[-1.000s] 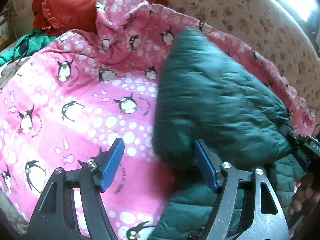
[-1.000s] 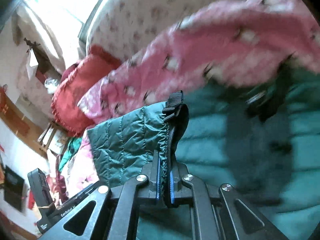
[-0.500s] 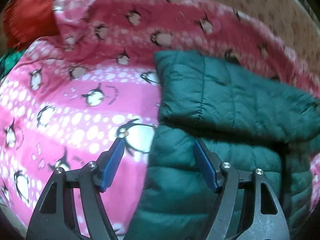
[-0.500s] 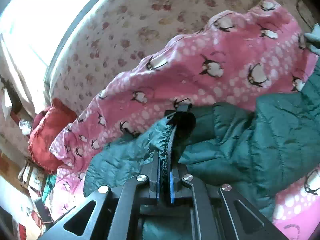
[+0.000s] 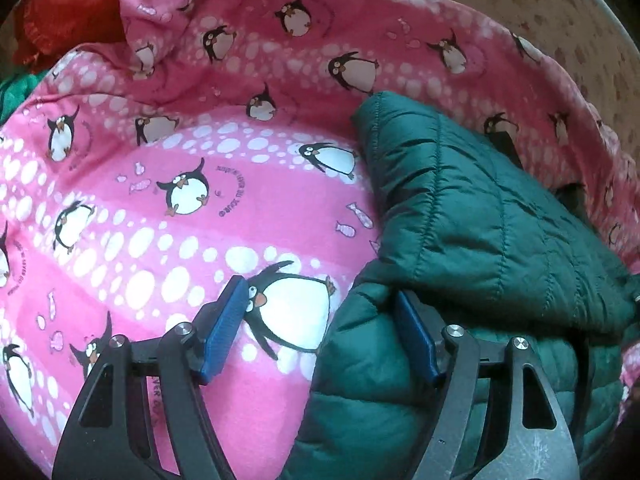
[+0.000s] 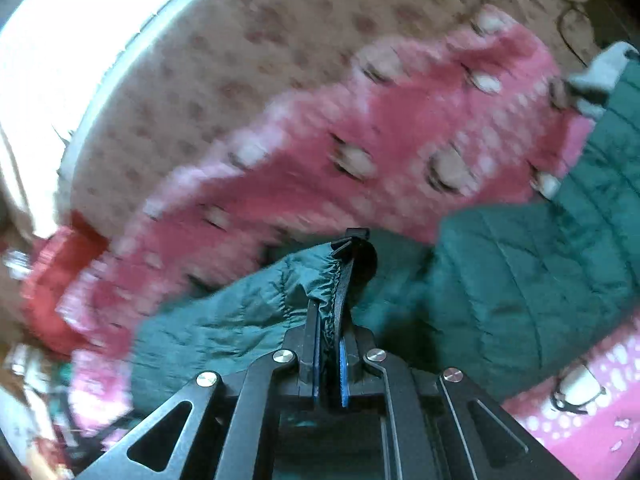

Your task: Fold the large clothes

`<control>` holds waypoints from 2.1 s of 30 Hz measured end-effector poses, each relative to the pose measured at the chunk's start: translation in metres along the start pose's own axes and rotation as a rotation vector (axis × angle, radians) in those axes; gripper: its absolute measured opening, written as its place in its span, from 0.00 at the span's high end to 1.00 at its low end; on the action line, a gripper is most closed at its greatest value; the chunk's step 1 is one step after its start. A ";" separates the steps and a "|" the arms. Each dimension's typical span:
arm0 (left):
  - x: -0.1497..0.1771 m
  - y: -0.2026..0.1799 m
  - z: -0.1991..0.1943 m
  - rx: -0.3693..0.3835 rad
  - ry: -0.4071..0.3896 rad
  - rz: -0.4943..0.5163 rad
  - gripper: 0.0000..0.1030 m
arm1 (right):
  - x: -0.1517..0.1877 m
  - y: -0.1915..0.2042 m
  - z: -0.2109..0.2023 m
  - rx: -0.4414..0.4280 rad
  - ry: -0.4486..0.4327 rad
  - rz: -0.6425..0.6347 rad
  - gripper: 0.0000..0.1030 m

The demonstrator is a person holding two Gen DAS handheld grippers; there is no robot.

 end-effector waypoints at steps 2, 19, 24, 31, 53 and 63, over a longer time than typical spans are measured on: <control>-0.001 0.001 -0.003 0.001 0.005 0.003 0.29 | 0.014 -0.007 0.020 0.030 0.049 0.004 0.94; -0.004 -0.014 -0.064 0.004 -0.128 0.044 0.29 | 0.021 0.021 -0.032 -0.096 0.034 -0.052 0.49; -0.014 -0.030 -0.065 -0.003 -0.150 0.076 0.29 | 0.024 0.055 -0.037 -0.142 0.025 -0.140 0.49; -0.024 -0.049 -0.044 -0.033 -0.147 0.123 0.29 | 0.029 0.097 -0.002 -0.141 0.047 -0.251 0.49; -0.018 -0.029 0.018 0.000 -0.050 0.024 0.18 | 0.035 0.115 0.078 -0.089 0.152 -0.312 0.49; -0.016 -0.033 0.020 -0.002 -0.058 0.039 0.15 | 0.048 0.042 0.055 0.004 0.116 -0.261 0.48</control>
Point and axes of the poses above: each gripper's, at about its wrist camera, not at the fingertips, and z roughly the way its jaws point, y to its left, x to its underside, the point moved 3 cm from there along z, roughly the way its jaws point, and after that the axes turned 2 degrees about -x, right-handed, at the moved point
